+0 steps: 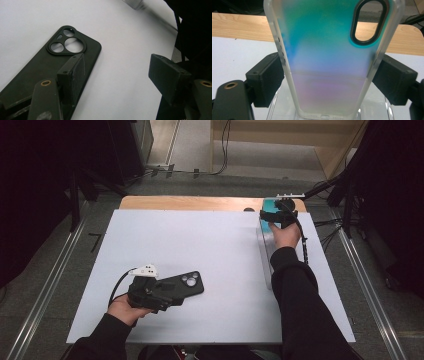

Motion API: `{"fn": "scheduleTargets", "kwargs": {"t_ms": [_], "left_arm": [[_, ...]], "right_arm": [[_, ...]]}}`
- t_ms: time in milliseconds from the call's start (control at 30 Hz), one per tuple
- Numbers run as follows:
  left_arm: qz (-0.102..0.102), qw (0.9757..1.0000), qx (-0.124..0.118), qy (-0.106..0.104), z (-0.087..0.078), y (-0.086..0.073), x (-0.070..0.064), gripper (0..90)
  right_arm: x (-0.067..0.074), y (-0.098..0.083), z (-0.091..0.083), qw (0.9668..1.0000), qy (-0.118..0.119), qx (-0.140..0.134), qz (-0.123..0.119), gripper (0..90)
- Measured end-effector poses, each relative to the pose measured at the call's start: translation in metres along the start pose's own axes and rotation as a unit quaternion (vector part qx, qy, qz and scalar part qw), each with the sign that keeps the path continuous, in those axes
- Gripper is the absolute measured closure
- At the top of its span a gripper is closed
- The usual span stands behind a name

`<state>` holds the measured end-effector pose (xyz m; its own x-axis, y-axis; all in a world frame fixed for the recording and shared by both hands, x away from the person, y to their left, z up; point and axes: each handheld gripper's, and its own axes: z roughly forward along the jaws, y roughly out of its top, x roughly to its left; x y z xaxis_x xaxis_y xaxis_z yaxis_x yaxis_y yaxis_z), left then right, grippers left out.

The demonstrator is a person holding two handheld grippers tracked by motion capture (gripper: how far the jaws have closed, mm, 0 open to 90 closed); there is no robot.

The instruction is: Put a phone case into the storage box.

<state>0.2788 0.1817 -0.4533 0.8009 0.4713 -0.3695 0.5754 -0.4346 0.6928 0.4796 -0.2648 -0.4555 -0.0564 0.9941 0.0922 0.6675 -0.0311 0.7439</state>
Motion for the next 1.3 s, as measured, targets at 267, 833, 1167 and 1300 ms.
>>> {"fn": "scheduleTargets", "kwargs": {"t_ms": [267,833,1167,1300], "left_arm": [[0.000,1.0000,-0.002,0.000,0.000,0.000,0.000,29.7],[-0.006,1.0000,-0.004,0.005,-0.003,0.001,0.003,29.7],[-0.007,0.9999,-0.007,0.010,-0.003,0.002,0.004,29.7],[-0.007,0.9999,-0.007,0.011,-0.003,0.003,0.006,29.7]], "right_arm": [[0.001,0.000,0.000,1.0000,-0.005,-0.002,-0.003,10.9],[0.000,0.001,-0.019,0.9997,0.018,-0.007,0.011,9.3],[-0.004,-0.007,-0.035,0.9994,0.031,-0.007,0.017,9.2],[-0.007,-0.010,-0.042,0.9991,0.038,-0.010,0.015,9.2]]}}
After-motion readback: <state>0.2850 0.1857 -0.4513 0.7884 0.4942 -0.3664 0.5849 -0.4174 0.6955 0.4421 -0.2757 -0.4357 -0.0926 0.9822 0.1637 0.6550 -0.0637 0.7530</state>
